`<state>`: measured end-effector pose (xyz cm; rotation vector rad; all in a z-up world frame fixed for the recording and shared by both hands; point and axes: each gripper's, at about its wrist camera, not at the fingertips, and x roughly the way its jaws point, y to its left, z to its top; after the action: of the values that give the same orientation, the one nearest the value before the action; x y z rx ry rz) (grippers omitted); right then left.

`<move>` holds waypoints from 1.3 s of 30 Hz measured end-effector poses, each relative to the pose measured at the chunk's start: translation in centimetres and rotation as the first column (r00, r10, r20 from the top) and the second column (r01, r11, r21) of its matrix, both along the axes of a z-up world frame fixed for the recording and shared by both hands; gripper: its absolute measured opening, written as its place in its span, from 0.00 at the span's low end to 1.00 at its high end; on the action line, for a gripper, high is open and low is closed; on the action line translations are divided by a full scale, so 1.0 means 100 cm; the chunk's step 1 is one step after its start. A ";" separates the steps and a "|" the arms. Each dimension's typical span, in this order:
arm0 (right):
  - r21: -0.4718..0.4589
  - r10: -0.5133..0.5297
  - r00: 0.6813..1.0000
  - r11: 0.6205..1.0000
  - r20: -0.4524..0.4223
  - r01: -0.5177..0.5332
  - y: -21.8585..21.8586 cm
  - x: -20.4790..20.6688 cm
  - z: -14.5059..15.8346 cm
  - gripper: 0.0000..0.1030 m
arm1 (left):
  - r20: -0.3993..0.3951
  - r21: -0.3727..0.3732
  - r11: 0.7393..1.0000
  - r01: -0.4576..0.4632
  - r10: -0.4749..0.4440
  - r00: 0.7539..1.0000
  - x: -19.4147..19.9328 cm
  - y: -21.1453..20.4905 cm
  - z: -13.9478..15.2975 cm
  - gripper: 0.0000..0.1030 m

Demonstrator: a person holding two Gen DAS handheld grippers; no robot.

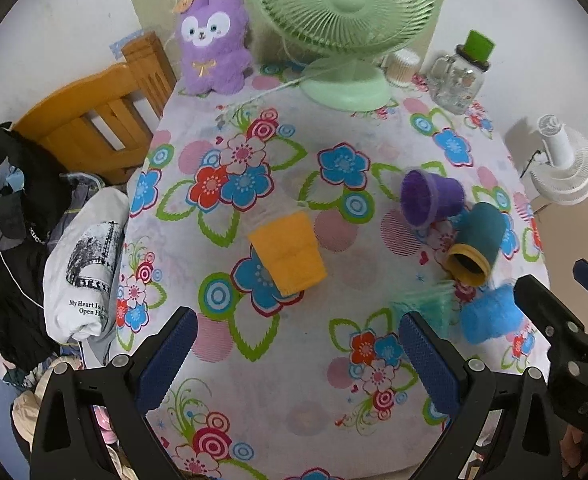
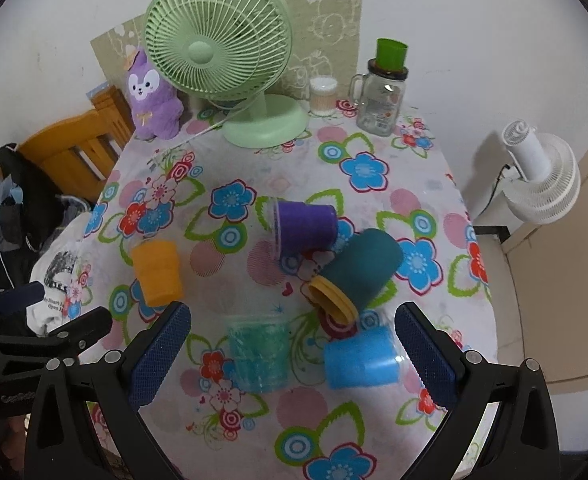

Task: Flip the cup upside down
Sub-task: 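Move the left tool to the upright orange cup and close on it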

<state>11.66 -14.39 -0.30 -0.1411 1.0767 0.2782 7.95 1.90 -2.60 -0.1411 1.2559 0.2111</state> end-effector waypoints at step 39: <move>0.022 -0.013 0.987 1.000 -0.158 0.016 0.030 0.071 -0.114 1.00 | -0.163 -0.018 0.997 -0.069 0.065 0.984 0.080 0.027 -0.142 0.73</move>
<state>18.76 -11.35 -11.71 -0.0912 1.2307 0.2925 15.91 4.64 -16.75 -0.1901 1.4176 0.2704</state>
